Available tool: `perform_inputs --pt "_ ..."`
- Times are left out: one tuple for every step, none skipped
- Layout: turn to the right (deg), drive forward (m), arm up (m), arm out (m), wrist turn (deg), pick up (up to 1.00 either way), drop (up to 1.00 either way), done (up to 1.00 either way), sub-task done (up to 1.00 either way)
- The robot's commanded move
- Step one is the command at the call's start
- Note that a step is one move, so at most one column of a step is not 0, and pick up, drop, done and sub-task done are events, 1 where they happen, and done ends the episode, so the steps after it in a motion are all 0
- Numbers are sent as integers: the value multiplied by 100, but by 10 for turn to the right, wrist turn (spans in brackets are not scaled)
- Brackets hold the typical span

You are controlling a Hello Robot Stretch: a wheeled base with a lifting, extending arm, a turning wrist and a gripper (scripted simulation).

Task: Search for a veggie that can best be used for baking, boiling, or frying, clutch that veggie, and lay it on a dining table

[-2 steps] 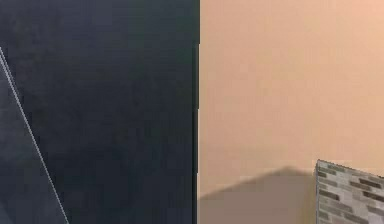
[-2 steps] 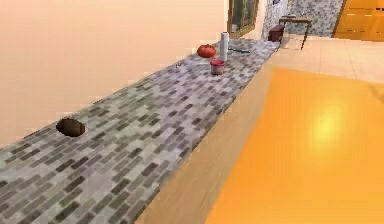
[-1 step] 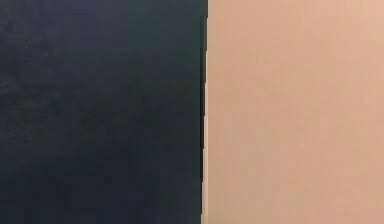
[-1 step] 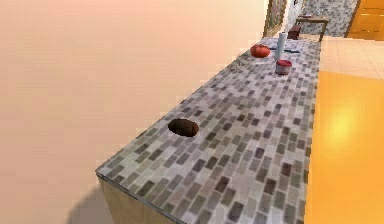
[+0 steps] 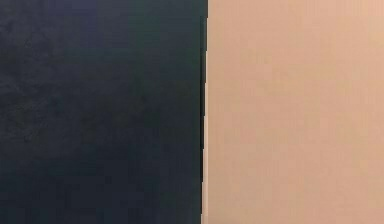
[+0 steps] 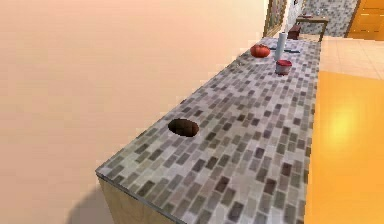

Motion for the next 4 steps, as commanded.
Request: perform_inputs --pt "0 0 38 0 0 0 0 0 0" --pt "0 0 0 32 0 0 0 0 0" --pt "0 0 0 0 450 0 0 0 0" --pt "0 0 0 0 450 0 0 0 0"
